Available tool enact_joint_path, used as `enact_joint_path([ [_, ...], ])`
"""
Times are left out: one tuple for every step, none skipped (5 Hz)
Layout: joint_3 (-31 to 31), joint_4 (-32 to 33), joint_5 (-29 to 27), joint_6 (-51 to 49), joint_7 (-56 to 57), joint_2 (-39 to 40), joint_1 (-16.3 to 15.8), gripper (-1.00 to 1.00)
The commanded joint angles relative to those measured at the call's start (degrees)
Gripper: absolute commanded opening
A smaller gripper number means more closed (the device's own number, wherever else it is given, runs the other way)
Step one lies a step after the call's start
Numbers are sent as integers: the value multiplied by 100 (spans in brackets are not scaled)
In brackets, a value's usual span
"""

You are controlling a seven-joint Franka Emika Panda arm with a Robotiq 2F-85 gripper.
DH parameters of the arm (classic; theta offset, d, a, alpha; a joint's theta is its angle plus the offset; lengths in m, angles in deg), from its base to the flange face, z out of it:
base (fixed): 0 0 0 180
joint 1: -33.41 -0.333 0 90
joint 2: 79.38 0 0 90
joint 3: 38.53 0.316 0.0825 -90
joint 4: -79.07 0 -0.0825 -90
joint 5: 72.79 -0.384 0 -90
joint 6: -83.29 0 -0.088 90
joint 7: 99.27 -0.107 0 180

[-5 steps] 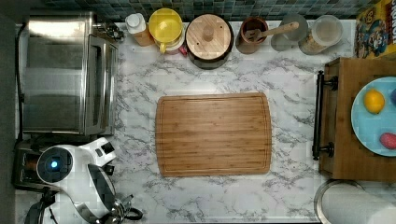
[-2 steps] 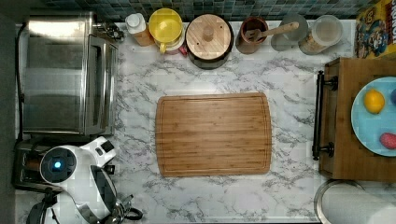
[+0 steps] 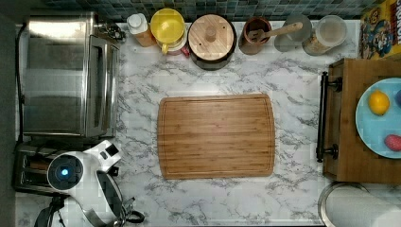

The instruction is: Turn on the toaster.

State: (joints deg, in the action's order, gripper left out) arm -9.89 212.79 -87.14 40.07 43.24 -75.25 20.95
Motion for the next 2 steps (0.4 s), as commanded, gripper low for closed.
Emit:
enact_joint_path([
  [602,1929,-457,1303,-517,1407,-884,-100],
  [298,1842,56,1845,-865,2445,-1258,-100],
])
